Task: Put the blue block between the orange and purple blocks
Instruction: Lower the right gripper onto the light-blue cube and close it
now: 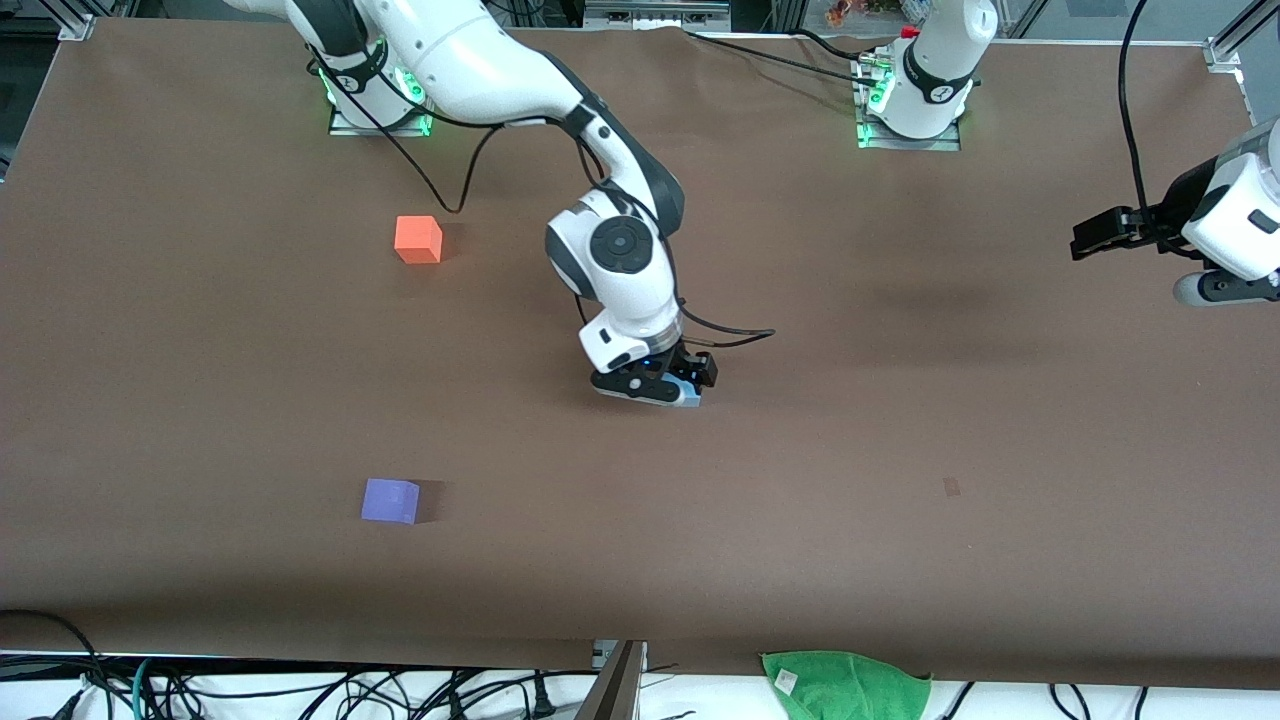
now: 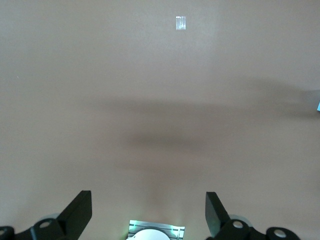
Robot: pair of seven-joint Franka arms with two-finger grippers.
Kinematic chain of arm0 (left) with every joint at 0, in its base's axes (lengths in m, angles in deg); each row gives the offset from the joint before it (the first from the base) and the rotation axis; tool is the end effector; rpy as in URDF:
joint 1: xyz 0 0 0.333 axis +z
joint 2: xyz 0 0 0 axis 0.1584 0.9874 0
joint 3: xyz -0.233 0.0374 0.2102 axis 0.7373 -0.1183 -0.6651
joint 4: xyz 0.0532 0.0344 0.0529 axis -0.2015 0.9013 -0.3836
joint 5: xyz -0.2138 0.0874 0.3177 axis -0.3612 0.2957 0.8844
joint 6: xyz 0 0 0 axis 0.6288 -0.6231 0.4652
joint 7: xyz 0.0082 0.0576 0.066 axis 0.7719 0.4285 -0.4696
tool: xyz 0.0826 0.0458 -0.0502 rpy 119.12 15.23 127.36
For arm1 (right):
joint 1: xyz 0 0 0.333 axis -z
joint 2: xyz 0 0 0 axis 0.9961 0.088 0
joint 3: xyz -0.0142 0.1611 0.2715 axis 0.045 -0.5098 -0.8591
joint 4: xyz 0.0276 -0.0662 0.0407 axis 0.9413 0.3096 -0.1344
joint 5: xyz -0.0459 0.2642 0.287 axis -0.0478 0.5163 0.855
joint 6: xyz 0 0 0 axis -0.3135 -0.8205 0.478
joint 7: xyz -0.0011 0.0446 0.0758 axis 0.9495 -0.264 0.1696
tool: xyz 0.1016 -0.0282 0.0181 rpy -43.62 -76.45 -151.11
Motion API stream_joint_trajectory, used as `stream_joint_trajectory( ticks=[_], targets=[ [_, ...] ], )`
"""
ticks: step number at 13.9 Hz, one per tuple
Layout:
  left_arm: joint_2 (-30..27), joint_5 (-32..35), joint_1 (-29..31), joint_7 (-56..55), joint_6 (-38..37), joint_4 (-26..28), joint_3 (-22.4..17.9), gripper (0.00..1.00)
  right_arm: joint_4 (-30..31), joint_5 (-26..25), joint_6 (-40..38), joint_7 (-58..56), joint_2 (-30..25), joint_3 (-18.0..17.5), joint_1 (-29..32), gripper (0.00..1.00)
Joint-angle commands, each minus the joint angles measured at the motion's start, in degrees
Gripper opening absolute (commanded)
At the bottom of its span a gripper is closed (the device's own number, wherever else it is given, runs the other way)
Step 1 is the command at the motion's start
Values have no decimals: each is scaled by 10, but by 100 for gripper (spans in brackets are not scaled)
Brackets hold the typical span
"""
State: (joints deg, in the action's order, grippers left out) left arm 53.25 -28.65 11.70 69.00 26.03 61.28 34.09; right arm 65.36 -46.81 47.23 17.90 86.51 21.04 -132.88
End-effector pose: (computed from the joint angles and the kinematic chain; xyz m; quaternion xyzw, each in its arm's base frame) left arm 0.5616 -0.0019 0.5775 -0.9932 -0.0518 0.1033 0.0152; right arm 0.5683 0.5521 0.2389 -0.9839 0.1243 -0.0853 0.0961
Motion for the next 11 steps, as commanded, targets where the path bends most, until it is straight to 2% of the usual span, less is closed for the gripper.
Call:
stream_joint_trajectory(
  ticks=[1, 4, 5, 6, 11],
  targets=[
    [-9, -9, -8, 15, 7, 11, -6, 100, -35, -12, 18, 19, 33, 9, -11, 100],
    [-9, -8, -8, 16, 5, 11, -5, 100, -35, -22, 22, 20, 41, 9, -21, 98],
    [-8, -8, -6, 17, 5, 10, -5, 100, -35, -24, 22, 20, 42, 9, -21, 93],
    [-8, -9, -6, 16, 5, 9, -5, 100, -34, -25, 22, 20, 44, 9, -23, 86],
    [-7, -9, -2, 17, 5, 9, -5, 100, -34, -33, 19, 10, 47, 9, -23, 34]
  ],
)
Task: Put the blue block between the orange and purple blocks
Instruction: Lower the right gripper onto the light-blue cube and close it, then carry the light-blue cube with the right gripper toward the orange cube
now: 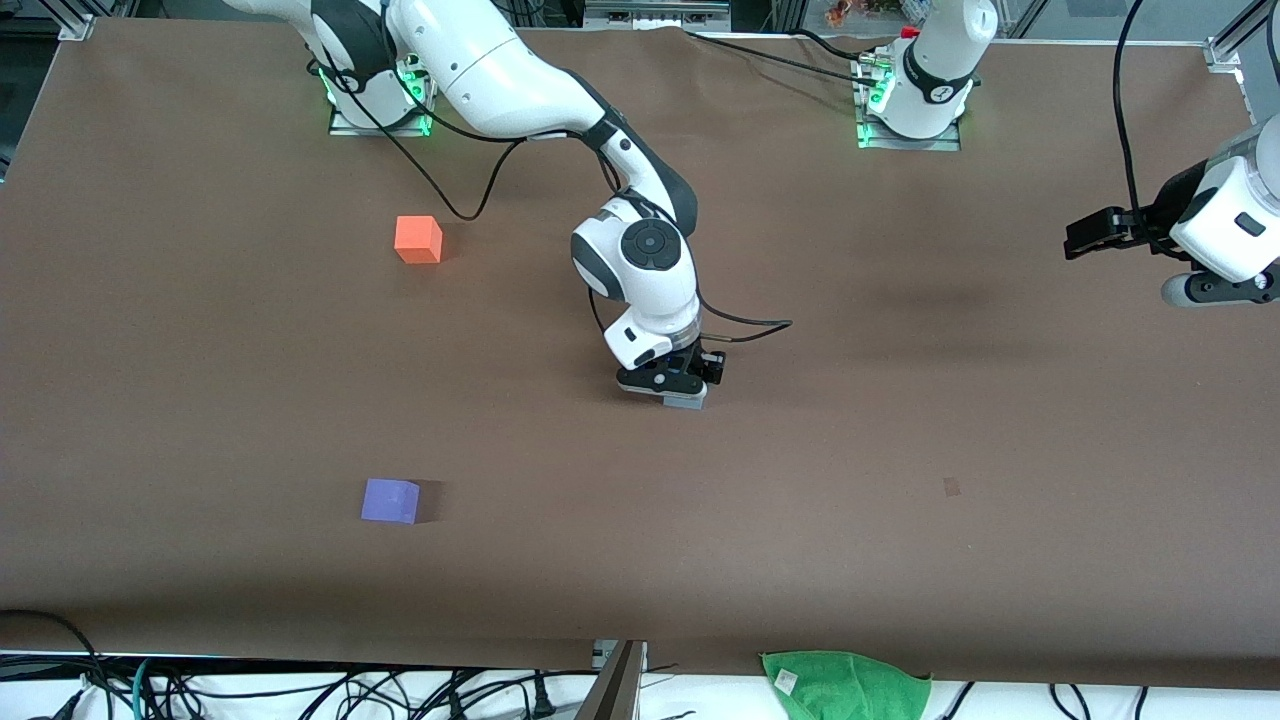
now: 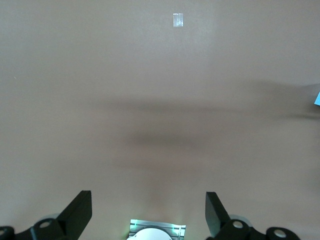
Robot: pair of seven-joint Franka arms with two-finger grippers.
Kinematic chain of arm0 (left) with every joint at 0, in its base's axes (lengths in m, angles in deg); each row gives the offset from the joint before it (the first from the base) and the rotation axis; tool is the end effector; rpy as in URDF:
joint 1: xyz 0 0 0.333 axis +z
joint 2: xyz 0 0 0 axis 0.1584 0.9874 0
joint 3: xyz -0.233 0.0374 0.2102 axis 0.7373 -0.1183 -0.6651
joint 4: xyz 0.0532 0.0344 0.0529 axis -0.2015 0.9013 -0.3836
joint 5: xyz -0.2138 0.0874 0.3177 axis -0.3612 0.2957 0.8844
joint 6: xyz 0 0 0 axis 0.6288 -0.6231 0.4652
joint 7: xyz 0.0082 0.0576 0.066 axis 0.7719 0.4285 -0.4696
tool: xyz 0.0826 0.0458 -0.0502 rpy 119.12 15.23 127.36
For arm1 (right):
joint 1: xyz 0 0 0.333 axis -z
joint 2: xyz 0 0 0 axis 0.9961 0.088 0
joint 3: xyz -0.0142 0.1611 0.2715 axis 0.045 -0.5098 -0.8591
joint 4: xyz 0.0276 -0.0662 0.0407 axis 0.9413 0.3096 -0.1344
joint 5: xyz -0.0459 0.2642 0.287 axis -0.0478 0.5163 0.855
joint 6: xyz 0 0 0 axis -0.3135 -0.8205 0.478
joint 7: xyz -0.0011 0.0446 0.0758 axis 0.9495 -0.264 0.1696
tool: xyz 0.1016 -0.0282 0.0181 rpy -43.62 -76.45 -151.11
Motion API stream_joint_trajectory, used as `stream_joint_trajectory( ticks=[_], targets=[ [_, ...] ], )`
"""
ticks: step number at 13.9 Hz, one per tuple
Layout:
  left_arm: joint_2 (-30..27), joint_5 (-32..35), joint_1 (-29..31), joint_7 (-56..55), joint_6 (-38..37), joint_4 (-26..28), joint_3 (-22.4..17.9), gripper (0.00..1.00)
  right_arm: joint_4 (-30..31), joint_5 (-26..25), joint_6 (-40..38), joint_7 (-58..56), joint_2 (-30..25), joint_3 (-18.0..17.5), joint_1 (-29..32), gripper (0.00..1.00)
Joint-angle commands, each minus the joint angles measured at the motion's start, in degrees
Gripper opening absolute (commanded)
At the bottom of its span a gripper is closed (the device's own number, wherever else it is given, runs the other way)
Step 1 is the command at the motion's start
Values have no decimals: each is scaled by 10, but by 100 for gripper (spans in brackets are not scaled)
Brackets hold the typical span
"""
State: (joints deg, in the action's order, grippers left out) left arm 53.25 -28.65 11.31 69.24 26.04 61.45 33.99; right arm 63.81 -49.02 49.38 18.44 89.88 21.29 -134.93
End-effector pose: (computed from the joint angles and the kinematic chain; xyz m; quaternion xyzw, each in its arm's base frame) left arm 0.5614 -0.0047 0.5761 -0.9933 -0.0472 0.1047 0.0154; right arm 0.5512 0.5725 0.2097 -0.9862 0.0983 -0.0997 0.0883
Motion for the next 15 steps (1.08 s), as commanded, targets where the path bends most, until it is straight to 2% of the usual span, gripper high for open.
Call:
stream_joint_trajectory(
  ticks=[1, 2, 5, 6, 8, 9, 11, 13, 14, 15],
  targets=[
    [-7, -9, 1, 14, 4, 8, -4, 100, -18, -10, -6, 2, 10, 7, 0, 24],
    [-7, -9, -1, 14, 4, 7, -3, 100, -18, -10, -17, -2, 5, 7, 4, 20],
    [-7, -9, 0, 14, 4, 4, -3, 100, -18, 0, -99, -76, -35, 5, 39, 20],
    [-6, -9, 2, 14, 4, 2, -3, 100, -9, 4, -118, -92, -57, 5, 51, 20],
    [-6, -9, 1, 14, 4, 2, -3, 100, 48, 6, -157, -149, -115, 3, 85, 20],
    [-6, -9, 1, 14, 4, 2, -3, 100, 102, 12, -160, -184, -154, 5, 95, 20],
    [-5, -9, 1, 14, 4, 0, -3, 100, 256, 12, -137, -243, -249, 12, 114, 21],
    [-3, -9, 2, 14, 4, 0, -3, 100, 441, 12, -30, -333, -348, 46, 125, 21],
    [-3, -9, 2, 14, 4, 0, -3, 100, 515, 13, 22, -378, -380, 66, 128, 21],
    [-3, -9, 2, 14, 4, 0, -3, 100, 561, 13, 51, -396, -399, 83, 128, 21]
  ],
)
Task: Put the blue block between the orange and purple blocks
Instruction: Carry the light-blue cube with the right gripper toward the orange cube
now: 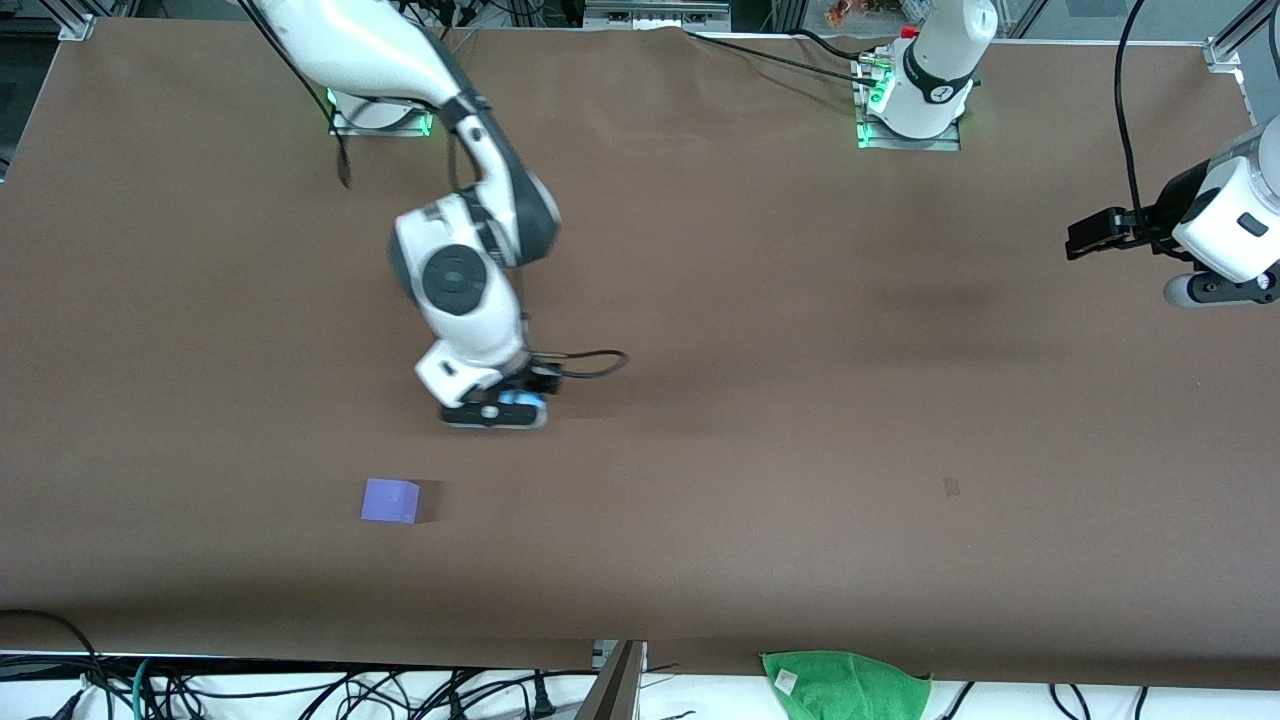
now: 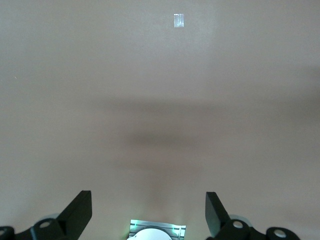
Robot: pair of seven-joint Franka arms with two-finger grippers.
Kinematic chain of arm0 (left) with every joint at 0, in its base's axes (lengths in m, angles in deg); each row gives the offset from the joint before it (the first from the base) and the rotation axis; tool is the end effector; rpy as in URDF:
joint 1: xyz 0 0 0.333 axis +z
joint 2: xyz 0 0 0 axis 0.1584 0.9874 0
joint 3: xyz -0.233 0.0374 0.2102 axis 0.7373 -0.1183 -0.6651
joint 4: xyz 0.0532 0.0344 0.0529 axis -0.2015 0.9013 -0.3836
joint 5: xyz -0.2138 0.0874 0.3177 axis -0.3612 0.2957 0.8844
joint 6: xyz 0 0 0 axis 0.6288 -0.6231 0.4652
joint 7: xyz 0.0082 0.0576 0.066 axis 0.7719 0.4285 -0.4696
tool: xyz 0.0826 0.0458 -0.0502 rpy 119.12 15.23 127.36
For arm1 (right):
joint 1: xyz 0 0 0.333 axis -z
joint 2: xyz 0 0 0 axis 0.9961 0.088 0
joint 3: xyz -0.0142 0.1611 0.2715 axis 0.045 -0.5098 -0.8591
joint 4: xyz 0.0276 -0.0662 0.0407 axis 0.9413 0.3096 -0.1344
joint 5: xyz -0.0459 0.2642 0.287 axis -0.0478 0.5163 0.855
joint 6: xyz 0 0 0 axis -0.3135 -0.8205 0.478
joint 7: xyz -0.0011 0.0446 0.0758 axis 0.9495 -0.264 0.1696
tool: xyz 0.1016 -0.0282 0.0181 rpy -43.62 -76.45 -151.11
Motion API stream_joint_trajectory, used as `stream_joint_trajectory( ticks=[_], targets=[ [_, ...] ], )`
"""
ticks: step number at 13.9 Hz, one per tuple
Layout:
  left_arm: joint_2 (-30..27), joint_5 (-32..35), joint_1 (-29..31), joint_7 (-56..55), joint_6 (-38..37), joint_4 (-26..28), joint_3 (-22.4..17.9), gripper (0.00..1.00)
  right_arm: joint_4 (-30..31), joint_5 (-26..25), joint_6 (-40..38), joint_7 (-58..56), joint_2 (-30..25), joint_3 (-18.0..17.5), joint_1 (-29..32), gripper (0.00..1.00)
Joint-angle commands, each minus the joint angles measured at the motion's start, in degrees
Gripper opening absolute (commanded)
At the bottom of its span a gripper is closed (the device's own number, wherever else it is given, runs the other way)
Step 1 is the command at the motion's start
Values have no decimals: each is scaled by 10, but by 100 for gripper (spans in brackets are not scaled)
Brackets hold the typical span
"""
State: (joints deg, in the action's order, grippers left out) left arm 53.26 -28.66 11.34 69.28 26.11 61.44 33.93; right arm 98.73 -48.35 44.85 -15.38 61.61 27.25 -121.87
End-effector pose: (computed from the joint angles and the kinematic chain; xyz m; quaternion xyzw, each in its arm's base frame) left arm 0.5616 -0.0039 0.5762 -0.9933 -0.0476 0.1041 0.0152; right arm 0.6079 0.3001 0.2896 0.9988 0.0106 0.0462 0.0097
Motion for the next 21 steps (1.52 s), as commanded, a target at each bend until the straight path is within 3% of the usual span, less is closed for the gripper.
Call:
stream_joint_trajectory(
  ticks=[1, 4, 6, 12, 17, 21],
  targets=[
    [-3, -9, 1, 14, 4, 0, -2, 100, 241, 7, 110, -64, -129, 36, -3, 21],
    [-2, -10, 1, 14, 4, 0, -2, 100, 288, 8, 132, -89, -145, 63, 4, 21],
    [-2, -10, 1, 14, 4, 0, -2, 100, 305, 28, 150, -106, -145, 63, 16, 21],
    [-2, -13, 2, 14, 3, 0, -3, 100, 308, 179, 154, -241, -124, 64, 33, 25],
    [-2, -13, 4, 14, 2, 1, -3, 100, 301, 185, 176, -254, -103, 64, 55, 28],
    [-2, -13, 5, 15, 2, 1, -6, 100, 301, 218, 180, -254, -95, 62, 53, 33]
  ],
)
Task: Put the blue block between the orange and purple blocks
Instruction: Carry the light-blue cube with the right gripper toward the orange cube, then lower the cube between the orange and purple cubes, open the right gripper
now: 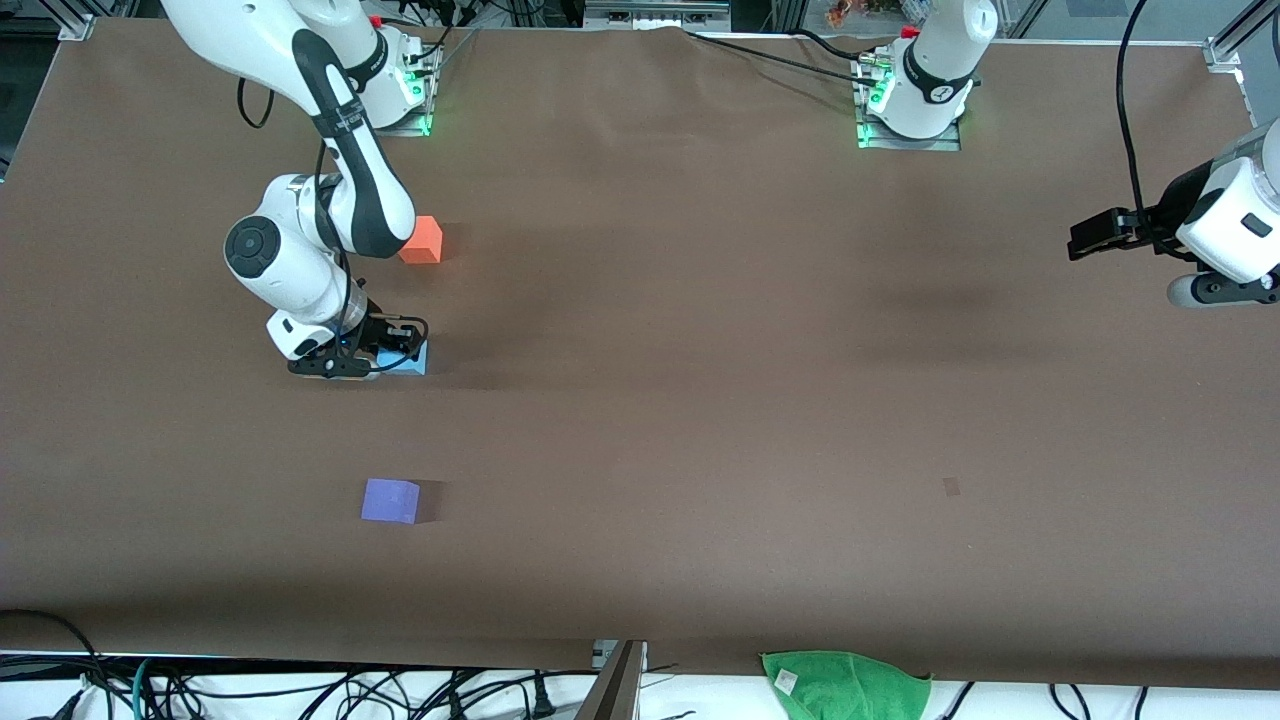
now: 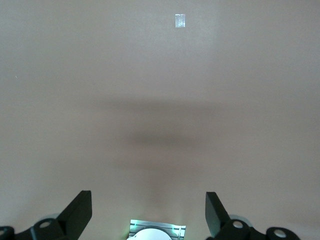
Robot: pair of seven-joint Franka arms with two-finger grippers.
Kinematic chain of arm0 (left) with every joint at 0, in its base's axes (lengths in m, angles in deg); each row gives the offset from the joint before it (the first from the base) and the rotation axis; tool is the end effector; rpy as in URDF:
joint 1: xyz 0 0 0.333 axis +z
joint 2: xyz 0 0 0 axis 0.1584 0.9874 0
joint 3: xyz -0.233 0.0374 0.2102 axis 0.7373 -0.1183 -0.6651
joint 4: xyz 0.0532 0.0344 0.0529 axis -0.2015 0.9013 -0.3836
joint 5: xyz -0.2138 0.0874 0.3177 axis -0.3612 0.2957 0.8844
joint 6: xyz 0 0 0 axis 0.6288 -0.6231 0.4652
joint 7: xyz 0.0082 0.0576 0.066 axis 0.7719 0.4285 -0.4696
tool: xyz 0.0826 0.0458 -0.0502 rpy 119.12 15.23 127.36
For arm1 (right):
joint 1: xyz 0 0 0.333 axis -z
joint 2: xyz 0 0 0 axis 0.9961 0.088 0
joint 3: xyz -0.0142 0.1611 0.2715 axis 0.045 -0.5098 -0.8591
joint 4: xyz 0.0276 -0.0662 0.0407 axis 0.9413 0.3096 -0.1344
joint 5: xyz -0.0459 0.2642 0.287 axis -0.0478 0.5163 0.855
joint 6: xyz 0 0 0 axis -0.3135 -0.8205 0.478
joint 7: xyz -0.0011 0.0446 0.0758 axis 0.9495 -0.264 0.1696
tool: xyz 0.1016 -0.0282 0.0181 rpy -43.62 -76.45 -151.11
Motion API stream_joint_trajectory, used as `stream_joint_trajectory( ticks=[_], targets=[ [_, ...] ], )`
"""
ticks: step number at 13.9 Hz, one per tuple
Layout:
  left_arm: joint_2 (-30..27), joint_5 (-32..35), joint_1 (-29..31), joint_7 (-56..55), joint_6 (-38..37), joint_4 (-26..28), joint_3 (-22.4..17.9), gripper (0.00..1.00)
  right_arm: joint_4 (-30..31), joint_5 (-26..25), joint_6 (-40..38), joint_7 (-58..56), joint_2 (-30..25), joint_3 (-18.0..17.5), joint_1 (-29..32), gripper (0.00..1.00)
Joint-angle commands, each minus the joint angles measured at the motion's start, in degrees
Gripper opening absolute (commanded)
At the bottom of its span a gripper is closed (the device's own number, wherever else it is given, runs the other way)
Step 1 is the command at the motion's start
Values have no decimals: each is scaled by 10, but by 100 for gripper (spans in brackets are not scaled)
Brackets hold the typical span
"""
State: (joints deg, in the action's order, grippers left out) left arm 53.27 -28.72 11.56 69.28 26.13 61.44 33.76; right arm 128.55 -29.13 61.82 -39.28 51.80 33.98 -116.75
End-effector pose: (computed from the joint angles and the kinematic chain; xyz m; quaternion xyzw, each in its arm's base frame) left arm 0.5617 -0.0003 0.5761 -0.9932 -0.0510 0.1041 0.0144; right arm 0.5368 0.1131 0.2159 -0.9979 0.0396 -0.0184 0.0488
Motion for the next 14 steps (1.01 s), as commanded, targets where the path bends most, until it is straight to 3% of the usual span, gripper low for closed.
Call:
stream_joint_trajectory(
  ticks=[1, 5, 8, 11, 12, 13, 14],
  targets=[
    [-2, -12, 3, 15, 2, 1, -4, 100, 2, 25, 10, -15, 3, -7, 1, 33],
    [-2, -12, 3, 15, 1, 1, -4, 100, -1, 26, 10, -10, 3, -6, 2, 37],
    [-2, -12, 3, 14, 2, 1, -4, 100, -14, 70, 9, -15, 16, -7, -1, 40],
    [-2, -12, 2, 14, 2, 1, -4, 100, -18, 72, 10, -17, 25, -7, -3, 41],
    [-2, -12, 3, 15, 1, 1, -4, 100, -18, 72, 10, -20, 26, -7, -3, 45],
    [-2, -12, 3, 15, 1, 1, -4, 100, -18, 72, 10, -22, 26, -7, -3, 57],
    [-2, -12, 3, 14, 2, 1, -4, 100, -19, 72, 9, -22, 25, -7, -3, 88]
  ],
)
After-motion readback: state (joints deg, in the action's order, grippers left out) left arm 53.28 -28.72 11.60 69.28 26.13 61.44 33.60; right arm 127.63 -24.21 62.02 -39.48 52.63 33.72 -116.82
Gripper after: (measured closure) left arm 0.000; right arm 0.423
